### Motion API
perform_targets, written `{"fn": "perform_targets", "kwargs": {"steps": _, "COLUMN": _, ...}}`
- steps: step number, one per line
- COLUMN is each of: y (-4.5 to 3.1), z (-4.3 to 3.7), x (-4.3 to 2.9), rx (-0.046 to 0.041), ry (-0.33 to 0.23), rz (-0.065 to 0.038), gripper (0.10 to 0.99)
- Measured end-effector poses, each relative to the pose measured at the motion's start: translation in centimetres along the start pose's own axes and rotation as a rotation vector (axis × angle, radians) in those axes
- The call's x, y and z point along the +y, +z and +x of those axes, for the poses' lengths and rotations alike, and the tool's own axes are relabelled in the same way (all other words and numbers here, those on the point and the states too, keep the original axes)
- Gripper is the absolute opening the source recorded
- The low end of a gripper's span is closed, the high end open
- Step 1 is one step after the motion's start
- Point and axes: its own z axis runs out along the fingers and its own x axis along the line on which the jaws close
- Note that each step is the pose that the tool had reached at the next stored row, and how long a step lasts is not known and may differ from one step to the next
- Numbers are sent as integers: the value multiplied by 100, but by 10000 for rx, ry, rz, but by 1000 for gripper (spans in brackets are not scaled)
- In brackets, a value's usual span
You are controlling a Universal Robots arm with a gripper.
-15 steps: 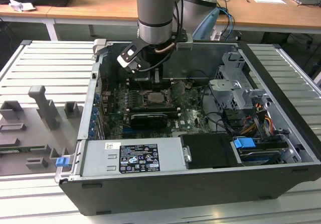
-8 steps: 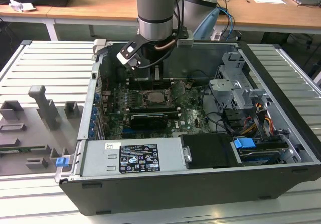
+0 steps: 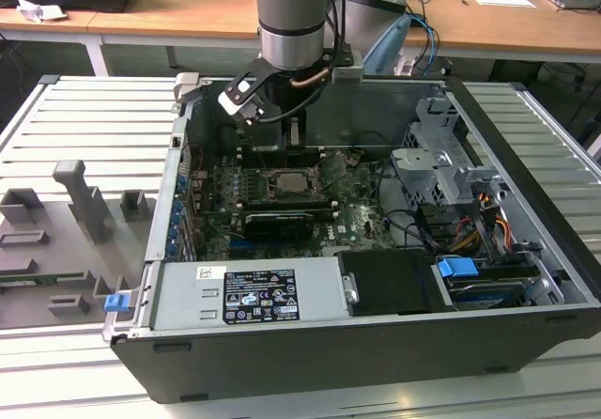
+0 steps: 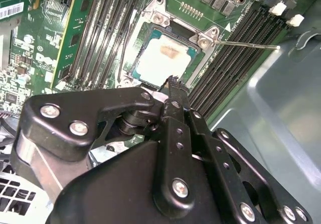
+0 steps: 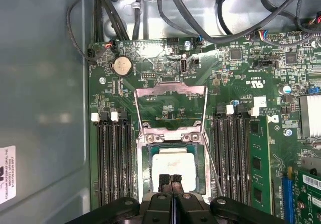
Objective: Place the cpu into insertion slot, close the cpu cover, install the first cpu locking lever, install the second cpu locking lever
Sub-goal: 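Close the cpu cover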
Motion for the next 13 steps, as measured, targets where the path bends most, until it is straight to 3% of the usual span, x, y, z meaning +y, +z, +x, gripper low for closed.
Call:
{"fn": "perform_targets", "kwargs": {"steps": 6, "y": 2, "z": -5, "x": 42, "rx": -2, "ry": 2, "rz": 1, "gripper": 106}}
{"fn": "perform_targets", "kwargs": {"steps": 10, "y": 10, "z": 0, "x": 147, "rx": -2, "ry": 2, "rz": 6, "gripper": 106}}
{"fn": "perform_targets", "kwargs": {"steps": 13, "y": 12, "z": 1, "x": 174, "rx": -2, "ry": 1, "rz": 7, "gripper": 106}}
